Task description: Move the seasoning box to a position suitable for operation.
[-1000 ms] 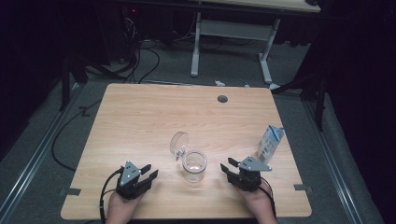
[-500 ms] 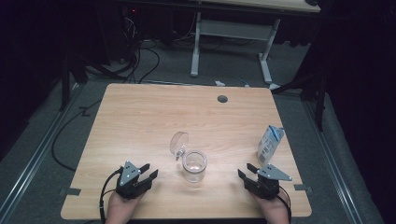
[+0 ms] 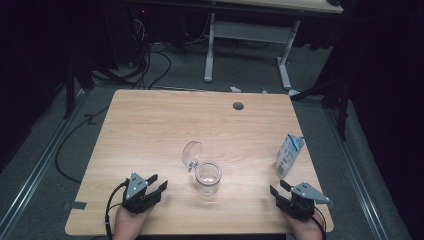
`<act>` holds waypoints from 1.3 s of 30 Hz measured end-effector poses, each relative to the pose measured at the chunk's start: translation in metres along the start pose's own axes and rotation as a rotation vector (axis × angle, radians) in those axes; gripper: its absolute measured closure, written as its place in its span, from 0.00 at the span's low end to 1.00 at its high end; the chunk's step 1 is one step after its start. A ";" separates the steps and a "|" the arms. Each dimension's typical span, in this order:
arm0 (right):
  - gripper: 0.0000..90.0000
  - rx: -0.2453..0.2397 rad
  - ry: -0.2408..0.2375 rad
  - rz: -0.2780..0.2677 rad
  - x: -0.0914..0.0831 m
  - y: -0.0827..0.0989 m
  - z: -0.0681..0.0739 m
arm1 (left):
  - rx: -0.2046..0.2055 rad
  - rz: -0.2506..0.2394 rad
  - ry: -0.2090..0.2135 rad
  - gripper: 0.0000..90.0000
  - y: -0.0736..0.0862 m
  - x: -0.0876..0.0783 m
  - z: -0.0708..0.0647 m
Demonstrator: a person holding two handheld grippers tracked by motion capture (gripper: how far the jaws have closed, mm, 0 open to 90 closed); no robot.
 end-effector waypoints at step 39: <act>0.85 0.063 0.186 -0.083 0.020 -0.046 -0.050 | 0.005 -0.020 -0.007 0.59 0.000 -0.003 -0.007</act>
Point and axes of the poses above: each handheld gripper's, and its own axes: x roughly forward along the jaws, y roughly out of its underside, z roughly to its left, the point moved 2 cm from there along x, roughly forward along the jaws, and after that the axes turned 6 degrees about y, right-handed, at the moved point
